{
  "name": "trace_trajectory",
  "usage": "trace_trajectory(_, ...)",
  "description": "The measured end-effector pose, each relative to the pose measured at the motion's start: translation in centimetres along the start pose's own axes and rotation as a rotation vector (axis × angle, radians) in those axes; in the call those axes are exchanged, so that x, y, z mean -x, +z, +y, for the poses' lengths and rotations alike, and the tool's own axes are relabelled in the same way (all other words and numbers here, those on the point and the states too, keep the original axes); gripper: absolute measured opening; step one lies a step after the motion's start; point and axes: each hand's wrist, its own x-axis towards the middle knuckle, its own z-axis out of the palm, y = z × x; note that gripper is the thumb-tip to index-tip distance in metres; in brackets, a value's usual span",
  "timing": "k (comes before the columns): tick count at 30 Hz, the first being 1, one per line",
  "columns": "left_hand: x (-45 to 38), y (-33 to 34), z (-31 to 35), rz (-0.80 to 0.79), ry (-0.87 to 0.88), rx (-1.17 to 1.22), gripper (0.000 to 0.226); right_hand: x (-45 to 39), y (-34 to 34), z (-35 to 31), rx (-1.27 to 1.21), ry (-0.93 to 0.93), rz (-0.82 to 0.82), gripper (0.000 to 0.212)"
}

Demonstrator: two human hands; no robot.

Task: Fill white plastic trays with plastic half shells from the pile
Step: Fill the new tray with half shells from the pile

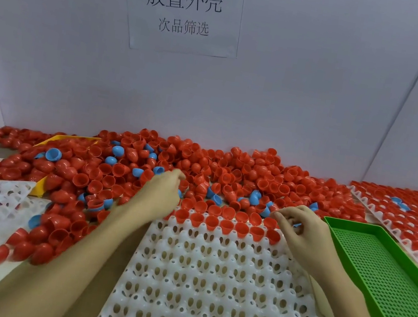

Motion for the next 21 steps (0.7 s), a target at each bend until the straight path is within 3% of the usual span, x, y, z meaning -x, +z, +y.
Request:
trace_trajectory(5,-5.9,0.1,0.7,-0.042,0.125,-0.049,0.039,0.1,0.1,0.2,-0.023,0.001,-0.038,0.018)
trace_trajectory(11,-8.3,3.3,-0.8,-0.250,0.200,-0.300,0.055,0.0,0.2,1.0,-0.031,0.010,-0.011,0.011)
trace_trajectory(16,-8.8,3.3,-1.8,-0.102,0.222,-0.222,0.045,-0.3,0.3,1.4,-0.002,0.001,-0.014,0.011)
trace_trajectory(21,-7.9,2.1,-2.1,0.026,0.221,-0.017,0.049,-0.1,0.5,1.3,0.003,-0.011,-0.022,0.012)
